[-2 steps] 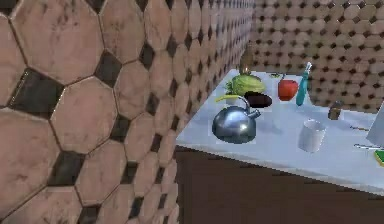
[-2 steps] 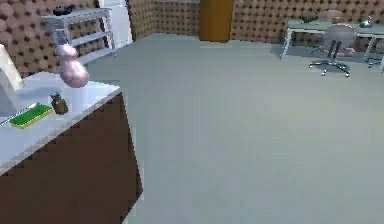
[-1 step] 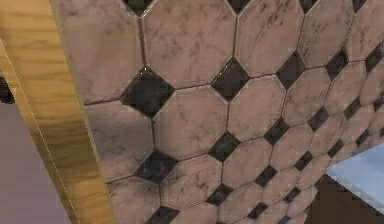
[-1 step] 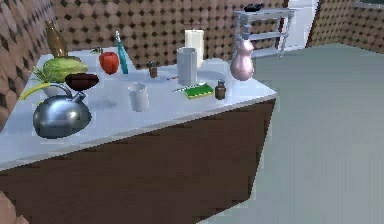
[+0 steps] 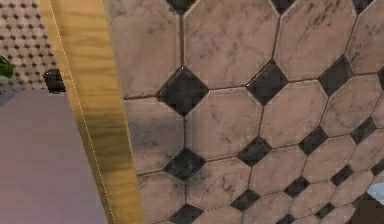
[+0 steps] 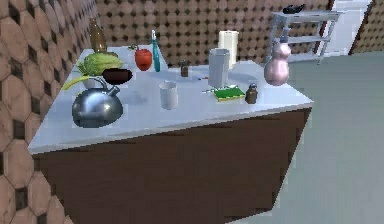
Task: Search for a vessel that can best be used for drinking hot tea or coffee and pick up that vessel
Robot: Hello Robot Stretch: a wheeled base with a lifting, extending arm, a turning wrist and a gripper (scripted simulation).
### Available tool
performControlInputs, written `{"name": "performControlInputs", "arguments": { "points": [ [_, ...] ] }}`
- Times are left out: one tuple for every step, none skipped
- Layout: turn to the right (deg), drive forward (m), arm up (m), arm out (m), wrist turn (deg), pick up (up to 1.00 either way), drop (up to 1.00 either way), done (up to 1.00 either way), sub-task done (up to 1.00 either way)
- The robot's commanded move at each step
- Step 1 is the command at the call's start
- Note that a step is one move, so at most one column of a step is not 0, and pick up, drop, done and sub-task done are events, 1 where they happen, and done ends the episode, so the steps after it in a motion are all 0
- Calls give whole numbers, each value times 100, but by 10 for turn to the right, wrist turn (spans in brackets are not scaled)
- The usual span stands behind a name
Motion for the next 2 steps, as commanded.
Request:
{"name": "performControlInputs", "arguments": {
  "points": [
    [0,0,50,0,0,0,0,0,0],
    [0,0,38,0,0,0,0,0,0]
  ]
}}
